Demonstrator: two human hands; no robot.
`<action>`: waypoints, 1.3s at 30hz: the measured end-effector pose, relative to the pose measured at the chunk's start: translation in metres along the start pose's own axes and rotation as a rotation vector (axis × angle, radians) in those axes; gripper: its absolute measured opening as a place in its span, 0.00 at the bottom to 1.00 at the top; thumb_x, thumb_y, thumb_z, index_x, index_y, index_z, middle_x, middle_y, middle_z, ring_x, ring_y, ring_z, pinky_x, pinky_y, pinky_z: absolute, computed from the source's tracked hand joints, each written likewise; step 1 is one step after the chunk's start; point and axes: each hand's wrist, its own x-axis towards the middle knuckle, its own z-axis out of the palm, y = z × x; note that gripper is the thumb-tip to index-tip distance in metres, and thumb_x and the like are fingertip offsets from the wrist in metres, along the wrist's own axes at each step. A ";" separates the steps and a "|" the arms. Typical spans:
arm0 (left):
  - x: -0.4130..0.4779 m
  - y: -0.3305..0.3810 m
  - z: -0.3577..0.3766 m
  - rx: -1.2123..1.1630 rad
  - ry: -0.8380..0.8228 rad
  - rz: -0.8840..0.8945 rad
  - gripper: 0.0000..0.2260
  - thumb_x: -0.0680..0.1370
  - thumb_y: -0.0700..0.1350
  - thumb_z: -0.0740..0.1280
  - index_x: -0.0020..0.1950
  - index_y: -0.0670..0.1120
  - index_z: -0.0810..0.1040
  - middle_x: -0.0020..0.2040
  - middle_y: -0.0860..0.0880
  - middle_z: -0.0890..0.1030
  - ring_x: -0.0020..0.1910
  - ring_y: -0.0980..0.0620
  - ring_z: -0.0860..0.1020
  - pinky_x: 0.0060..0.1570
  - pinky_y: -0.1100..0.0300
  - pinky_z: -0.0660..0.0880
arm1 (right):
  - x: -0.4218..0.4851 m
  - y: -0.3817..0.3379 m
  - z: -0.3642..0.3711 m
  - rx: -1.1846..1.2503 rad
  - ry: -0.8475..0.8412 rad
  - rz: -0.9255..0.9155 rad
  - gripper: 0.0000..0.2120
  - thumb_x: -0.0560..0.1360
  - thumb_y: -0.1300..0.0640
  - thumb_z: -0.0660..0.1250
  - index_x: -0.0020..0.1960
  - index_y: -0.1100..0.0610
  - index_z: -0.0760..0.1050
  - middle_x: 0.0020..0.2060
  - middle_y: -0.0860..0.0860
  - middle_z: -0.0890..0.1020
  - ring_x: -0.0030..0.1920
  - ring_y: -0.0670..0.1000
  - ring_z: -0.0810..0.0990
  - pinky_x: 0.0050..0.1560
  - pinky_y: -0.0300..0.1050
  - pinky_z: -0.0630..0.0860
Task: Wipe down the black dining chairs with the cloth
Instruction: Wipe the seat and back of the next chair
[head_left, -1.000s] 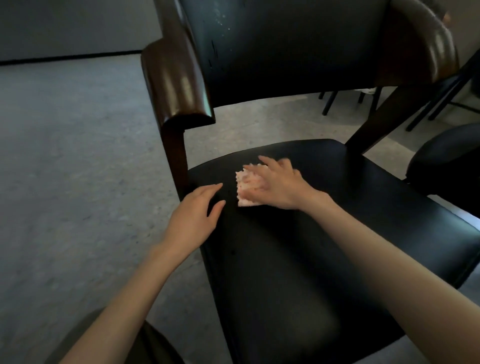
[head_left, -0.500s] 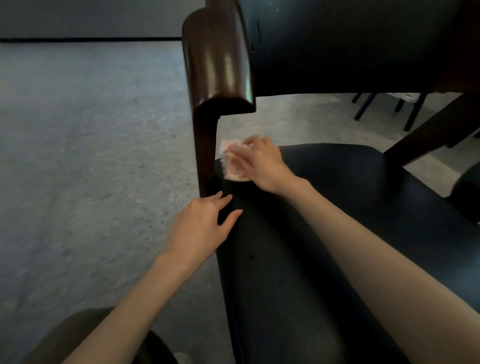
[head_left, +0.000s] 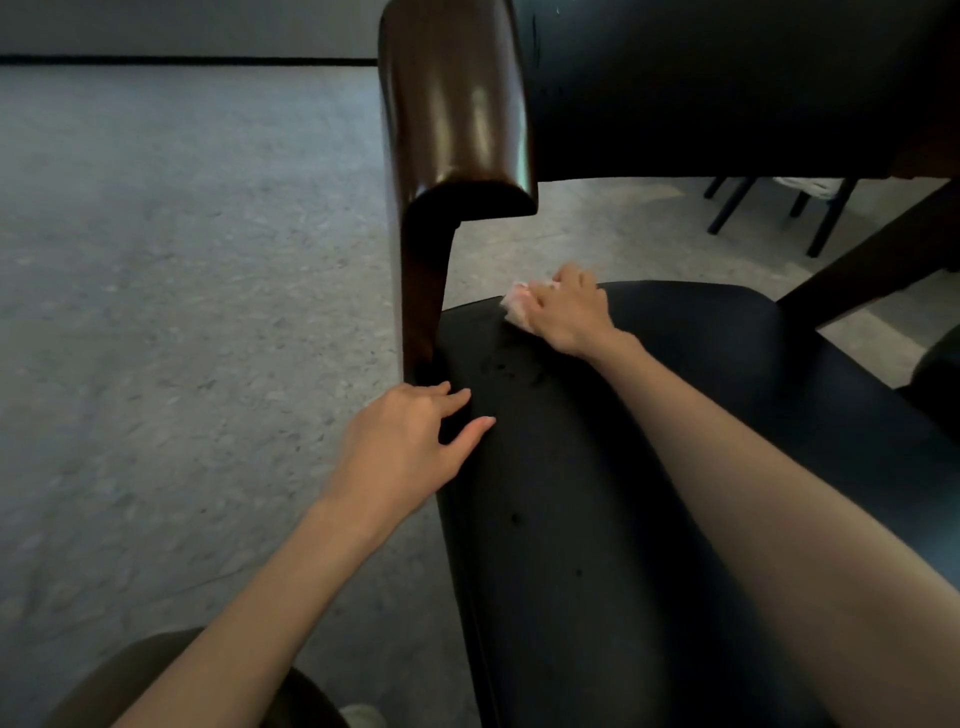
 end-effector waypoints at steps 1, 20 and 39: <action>0.001 0.000 0.000 0.004 -0.001 0.002 0.23 0.77 0.65 0.59 0.68 0.56 0.74 0.67 0.55 0.76 0.65 0.56 0.73 0.61 0.59 0.73 | -0.004 -0.006 0.000 -0.002 -0.013 0.006 0.30 0.79 0.35 0.52 0.69 0.55 0.70 0.67 0.60 0.65 0.67 0.62 0.62 0.66 0.57 0.62; -0.007 -0.009 -0.004 -0.014 -0.037 0.059 0.23 0.78 0.63 0.57 0.72 0.60 0.68 0.71 0.59 0.70 0.67 0.58 0.71 0.59 0.61 0.72 | -0.018 0.003 -0.006 0.101 0.062 -0.360 0.14 0.81 0.50 0.59 0.55 0.57 0.79 0.47 0.53 0.69 0.43 0.54 0.74 0.42 0.44 0.66; -0.002 0.017 -0.002 0.009 0.019 0.057 0.22 0.79 0.61 0.57 0.73 0.58 0.68 0.72 0.57 0.70 0.69 0.55 0.69 0.61 0.58 0.72 | -0.003 0.050 -0.007 0.120 0.150 -0.062 0.16 0.82 0.49 0.59 0.52 0.58 0.81 0.46 0.57 0.74 0.47 0.61 0.76 0.46 0.48 0.69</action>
